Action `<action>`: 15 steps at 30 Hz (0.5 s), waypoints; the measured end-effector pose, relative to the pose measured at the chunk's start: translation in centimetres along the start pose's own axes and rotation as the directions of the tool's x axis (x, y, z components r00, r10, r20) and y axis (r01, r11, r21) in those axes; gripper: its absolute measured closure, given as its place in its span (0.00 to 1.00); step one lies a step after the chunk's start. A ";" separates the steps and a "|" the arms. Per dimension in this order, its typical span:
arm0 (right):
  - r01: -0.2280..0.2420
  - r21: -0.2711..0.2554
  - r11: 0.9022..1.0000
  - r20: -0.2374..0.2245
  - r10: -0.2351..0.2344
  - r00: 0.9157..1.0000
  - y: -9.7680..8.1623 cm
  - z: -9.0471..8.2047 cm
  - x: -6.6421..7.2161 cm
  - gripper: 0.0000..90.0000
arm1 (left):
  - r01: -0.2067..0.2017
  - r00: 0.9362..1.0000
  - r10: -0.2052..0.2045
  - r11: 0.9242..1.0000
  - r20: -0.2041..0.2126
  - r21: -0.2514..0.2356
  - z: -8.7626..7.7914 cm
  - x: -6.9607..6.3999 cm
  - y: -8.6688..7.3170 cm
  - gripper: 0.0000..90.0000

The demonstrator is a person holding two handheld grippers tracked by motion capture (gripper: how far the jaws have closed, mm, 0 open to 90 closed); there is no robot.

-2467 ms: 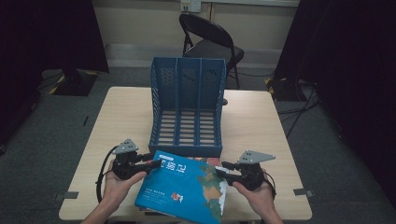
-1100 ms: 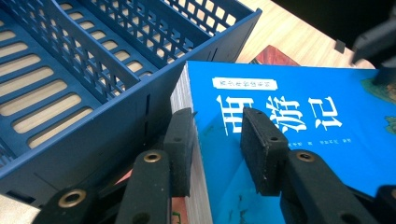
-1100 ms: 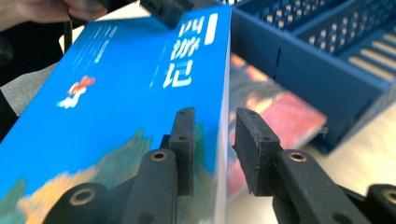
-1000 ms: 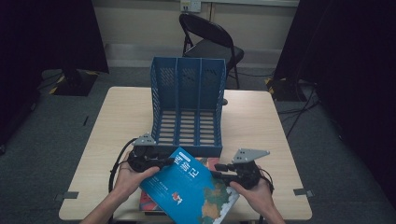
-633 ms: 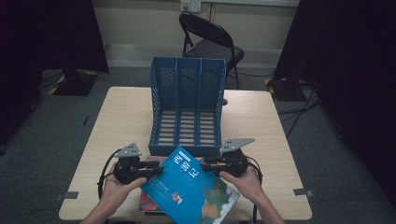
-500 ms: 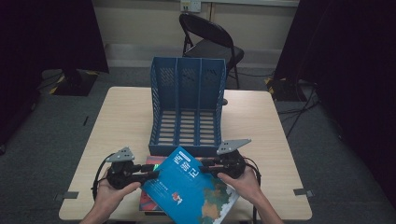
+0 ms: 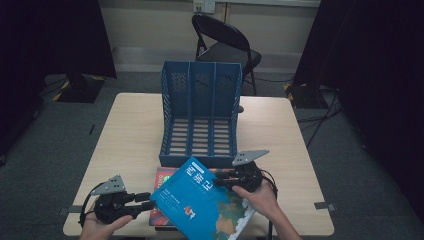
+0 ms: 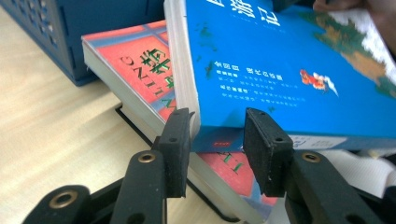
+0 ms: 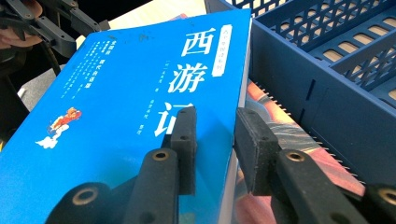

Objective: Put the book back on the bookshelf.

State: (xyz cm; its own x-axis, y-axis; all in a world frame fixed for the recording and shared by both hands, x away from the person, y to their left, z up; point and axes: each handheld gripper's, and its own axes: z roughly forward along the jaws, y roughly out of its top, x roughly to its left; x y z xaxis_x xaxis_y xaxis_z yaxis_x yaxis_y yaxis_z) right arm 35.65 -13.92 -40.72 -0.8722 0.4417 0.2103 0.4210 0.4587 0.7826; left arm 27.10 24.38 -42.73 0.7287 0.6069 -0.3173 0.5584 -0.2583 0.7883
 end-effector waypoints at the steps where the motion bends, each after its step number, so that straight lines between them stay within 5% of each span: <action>1: 0.001 0.003 1.000 0.000 -0.001 1.000 0.0 0.0 0.0 0.78 | -0.007 1.000 0.007 1.000 0.001 -0.005 0.0 0.0 -0.1 0.68; 15: -0.016 -0.002 1.000 0.042 0.016 0.999 -1.0 -1.1 0.7 0.77 | 0.022 0.999 -0.022 0.999 -0.027 -0.023 1.1 0.5 0.7 0.70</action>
State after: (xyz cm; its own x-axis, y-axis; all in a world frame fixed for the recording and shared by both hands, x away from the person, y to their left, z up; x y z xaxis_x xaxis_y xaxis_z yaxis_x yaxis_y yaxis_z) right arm 34.31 -14.93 -40.69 -0.8544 0.4804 0.1980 0.4340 0.4503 0.7803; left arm 28.28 23.68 -42.87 0.7050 0.6328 -0.3202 0.5646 -0.2276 0.7934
